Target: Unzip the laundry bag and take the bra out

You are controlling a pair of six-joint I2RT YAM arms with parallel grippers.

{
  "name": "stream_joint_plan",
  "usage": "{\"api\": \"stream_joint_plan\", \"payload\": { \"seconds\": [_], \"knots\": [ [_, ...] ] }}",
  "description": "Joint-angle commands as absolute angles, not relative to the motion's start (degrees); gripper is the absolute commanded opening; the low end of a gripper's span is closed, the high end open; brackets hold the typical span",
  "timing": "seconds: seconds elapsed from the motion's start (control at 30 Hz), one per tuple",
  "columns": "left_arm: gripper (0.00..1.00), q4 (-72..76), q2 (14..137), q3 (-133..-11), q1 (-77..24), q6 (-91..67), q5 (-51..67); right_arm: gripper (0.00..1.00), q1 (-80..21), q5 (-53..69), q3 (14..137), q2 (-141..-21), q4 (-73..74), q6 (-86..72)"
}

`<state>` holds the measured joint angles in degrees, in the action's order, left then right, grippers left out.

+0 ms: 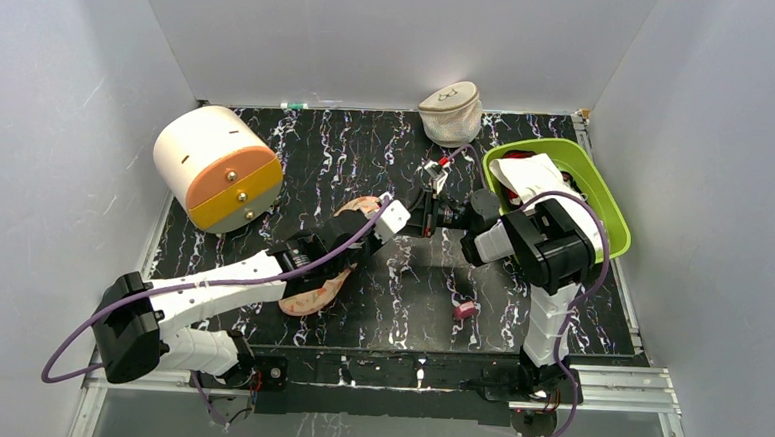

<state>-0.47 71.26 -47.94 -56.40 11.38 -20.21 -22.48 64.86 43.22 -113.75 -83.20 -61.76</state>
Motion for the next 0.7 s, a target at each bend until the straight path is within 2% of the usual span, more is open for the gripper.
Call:
{"api": "stream_joint_plan", "payload": {
  "seconds": [0.0, 0.1, 0.2, 0.3, 0.5, 0.57, 0.67],
  "knots": [
    [0.00, 0.0, 71.2, -49.3, -56.3, 11.5, -19.6, 0.15, -22.6, 64.9, 43.0, -110.8, -92.5, -59.1],
    [0.00, 0.0, 71.1, -49.2, -56.3, 11.4, -19.6, 0.10, -22.8, 64.9, 42.9, -110.9, -92.0, -58.7],
    [0.00, 0.0, 71.1, -49.3, -56.3, 11.4, -19.7, 0.00, -22.8, 64.3, 43.0, -110.1, -89.5, -57.2],
    [0.00, -0.4, 71.2, -49.5, -56.3, 10.9, -20.1, 0.00, -22.8, 63.1, 42.5, -107.5, -82.4, -51.4],
    [0.00, -1.0, 72.0, -50.0, -56.3, 10.0, -21.0, 0.00, -22.9, 55.7, 40.9, -95.2, -51.0, -31.7],
    [0.05, -1.4, 72.6, -50.5, -56.3, 9.3, -20.6, 0.00, -23.3, 52.5, 40.6, -91.9, -42.6, -26.8],
    [0.12, -2.2, 73.5, -51.2, -56.3, 8.2, -19.0, 0.00, -24.0, 50.7, 39.8, -89.5, -37.5, -24.5]
  ]
}}
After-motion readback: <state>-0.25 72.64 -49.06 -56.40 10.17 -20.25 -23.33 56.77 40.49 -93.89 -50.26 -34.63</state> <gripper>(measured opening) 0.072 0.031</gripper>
